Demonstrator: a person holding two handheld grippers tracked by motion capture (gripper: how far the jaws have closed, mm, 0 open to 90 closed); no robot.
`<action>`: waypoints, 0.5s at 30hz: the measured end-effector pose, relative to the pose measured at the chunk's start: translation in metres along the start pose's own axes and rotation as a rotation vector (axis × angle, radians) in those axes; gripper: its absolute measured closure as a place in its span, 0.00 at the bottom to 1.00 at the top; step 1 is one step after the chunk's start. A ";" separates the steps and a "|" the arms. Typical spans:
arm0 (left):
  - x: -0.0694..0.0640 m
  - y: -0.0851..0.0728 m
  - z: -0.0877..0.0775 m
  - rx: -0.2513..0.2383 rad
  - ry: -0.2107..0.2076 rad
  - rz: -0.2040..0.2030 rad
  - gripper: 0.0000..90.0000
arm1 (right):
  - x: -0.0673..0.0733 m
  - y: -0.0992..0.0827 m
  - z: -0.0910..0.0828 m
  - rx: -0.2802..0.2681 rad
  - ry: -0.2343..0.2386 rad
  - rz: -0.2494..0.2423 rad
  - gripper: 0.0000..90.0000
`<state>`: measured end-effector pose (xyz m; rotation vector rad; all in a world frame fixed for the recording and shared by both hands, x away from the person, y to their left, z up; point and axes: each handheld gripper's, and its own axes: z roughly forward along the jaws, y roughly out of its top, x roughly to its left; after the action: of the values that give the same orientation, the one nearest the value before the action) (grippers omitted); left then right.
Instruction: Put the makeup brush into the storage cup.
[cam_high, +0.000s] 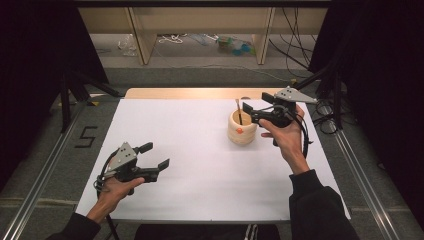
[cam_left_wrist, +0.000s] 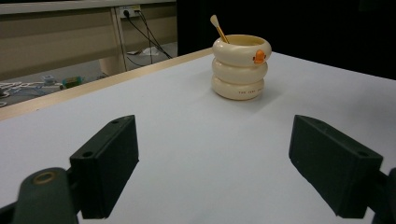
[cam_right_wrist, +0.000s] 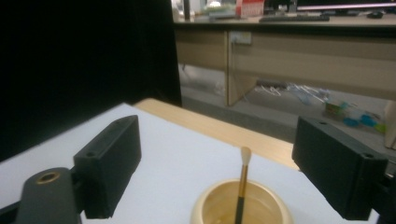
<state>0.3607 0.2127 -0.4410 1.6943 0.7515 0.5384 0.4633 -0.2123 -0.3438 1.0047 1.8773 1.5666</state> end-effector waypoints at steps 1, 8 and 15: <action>0.000 0.000 0.000 0.004 0.004 -0.002 0.17 | 0.000 -0.003 -0.001 0.012 0.007 0.010 0.18; 0.001 0.000 0.000 0.003 0.005 -0.001 0.17 | -0.002 -0.026 -0.015 0.020 0.002 0.011 0.18; 0.001 0.000 0.000 0.001 0.011 -0.008 0.17 | 0.003 -0.030 -0.026 0.003 0.007 0.006 0.18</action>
<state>0.3614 0.2131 -0.4413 1.6895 0.7658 0.5421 0.4345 -0.2280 -0.3672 1.0086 1.8839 1.5733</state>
